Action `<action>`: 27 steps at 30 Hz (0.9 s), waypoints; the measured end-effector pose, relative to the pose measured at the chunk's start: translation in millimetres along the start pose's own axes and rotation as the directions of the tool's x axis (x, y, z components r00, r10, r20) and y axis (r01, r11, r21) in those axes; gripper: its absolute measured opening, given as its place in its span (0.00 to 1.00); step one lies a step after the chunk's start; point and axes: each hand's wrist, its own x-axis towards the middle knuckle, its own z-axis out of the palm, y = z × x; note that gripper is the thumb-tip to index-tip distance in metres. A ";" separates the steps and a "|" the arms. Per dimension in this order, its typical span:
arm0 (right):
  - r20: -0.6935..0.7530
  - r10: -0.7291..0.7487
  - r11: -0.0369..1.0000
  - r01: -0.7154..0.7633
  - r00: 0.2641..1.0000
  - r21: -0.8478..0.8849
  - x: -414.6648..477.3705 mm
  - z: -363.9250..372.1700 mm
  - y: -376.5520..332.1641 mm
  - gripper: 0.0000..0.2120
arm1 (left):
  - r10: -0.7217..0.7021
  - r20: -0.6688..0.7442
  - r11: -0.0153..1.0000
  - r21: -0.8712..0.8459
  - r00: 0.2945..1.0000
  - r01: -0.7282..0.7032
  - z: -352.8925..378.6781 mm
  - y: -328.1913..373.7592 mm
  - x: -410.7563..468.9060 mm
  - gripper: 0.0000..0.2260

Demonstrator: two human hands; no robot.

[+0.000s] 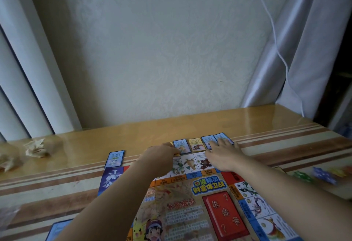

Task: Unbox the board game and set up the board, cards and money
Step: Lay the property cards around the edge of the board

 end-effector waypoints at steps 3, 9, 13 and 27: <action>-0.007 0.004 1.000 -0.004 1.000 -0.001 -0.2 0.6 -2.3 0.28 | -0.004 -0.014 1.000 0.004 1.000 0.004 -0.1 -0.8 0.2 0.25; -0.083 0.010 0.999 -0.005 0.996 0.054 -12.1 -15.1 -4.3 0.28 | -0.008 -0.186 0.976 -0.217 0.983 -0.033 -21.0 2.4 -17.8 0.24; -0.367 -0.141 0.909 0.267 0.920 0.319 -53.6 -52.2 -5.6 0.24 | -0.125 -0.113 0.176 -0.980 0.986 -0.090 -46.6 21.9 -69.6 0.17; -0.443 -0.347 0.458 0.561 0.827 0.689 -223.1 -108.3 -40.6 0.09 | 0.188 -0.051 -0.473 -0.880 0.981 0.045 -87.5 75.9 -209.9 0.37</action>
